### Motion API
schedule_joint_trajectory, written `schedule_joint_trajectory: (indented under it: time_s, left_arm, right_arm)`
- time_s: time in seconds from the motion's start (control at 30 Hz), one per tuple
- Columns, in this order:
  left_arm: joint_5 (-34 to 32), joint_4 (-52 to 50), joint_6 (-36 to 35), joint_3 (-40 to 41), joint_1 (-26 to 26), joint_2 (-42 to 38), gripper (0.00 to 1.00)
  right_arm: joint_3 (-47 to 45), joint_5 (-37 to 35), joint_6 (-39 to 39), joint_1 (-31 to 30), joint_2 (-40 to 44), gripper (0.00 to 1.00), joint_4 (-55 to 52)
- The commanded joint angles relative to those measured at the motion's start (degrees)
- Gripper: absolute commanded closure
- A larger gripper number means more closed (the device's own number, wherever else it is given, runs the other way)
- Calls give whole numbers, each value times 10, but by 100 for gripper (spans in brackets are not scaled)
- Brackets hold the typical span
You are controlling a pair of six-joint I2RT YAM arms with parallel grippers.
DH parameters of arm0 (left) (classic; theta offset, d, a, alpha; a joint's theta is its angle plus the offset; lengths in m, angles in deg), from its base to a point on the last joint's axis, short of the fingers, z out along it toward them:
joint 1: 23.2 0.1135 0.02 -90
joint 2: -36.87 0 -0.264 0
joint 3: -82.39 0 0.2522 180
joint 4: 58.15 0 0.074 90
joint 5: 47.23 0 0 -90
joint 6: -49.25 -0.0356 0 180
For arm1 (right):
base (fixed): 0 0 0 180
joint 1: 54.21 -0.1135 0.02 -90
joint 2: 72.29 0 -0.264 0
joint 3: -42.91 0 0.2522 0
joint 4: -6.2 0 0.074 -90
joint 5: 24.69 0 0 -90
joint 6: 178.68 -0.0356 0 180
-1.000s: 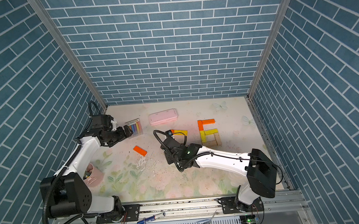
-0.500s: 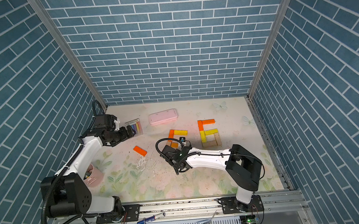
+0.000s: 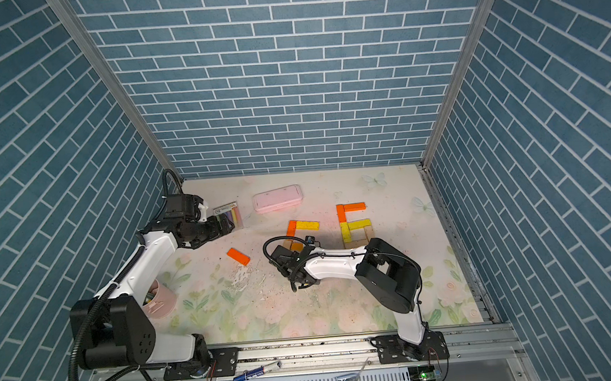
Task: Assemble the number 6 with building blocks
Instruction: Place the building block at the center of the board.
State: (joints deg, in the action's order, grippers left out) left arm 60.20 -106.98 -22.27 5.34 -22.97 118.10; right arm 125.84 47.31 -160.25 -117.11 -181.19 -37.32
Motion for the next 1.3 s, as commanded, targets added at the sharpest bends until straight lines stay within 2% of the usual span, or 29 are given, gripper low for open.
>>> schedule_joint_trajectory:
  time_s: [0.0,0.07,0.2,0.27,0.4,0.53,0.6,0.77,0.9,1.07,1.17,1.27]
  left_arm:
    - [-11,-11,-4,4,-3,-8,1]
    - [-13,-13,-5,3,-4,-11,1]
    - [-21,-16,-7,4,-10,-9,1]
    - [-17,-22,-9,0,-16,-4,1]
    - [-26,-30,-11,-2,-44,-7,2]
    - [-42,-49,-18,-10,-96,-3,7]
    - [-56,-59,-23,-11,-133,-4,10]
    - [-95,-86,-7,-27,-238,-3,17]
    - [-129,-88,36,-25,-325,-8,22]
    - [-181,-28,115,3,-430,10,27]
    - [-222,18,161,12,-484,46,28]
    - [-264,49,186,5,-528,97,31]
  right_arm:
    - [21,6,9,5,1,60,-5]
    - [28,1,28,7,17,52,-9]
    - [16,-2,70,18,67,45,-5]
    - [4,8,90,24,91,44,9]
    - [-32,-48,129,36,174,47,23]
    - [-118,-45,195,90,273,51,99]
    - [-162,-20,234,141,320,53,152]
    - [-223,-3,326,245,376,54,237]
    - [-274,56,335,341,370,55,366]
    - [-308,151,310,448,297,57,521]
    - [-311,201,309,483,265,59,562]
    - [-326,208,334,486,258,59,589]
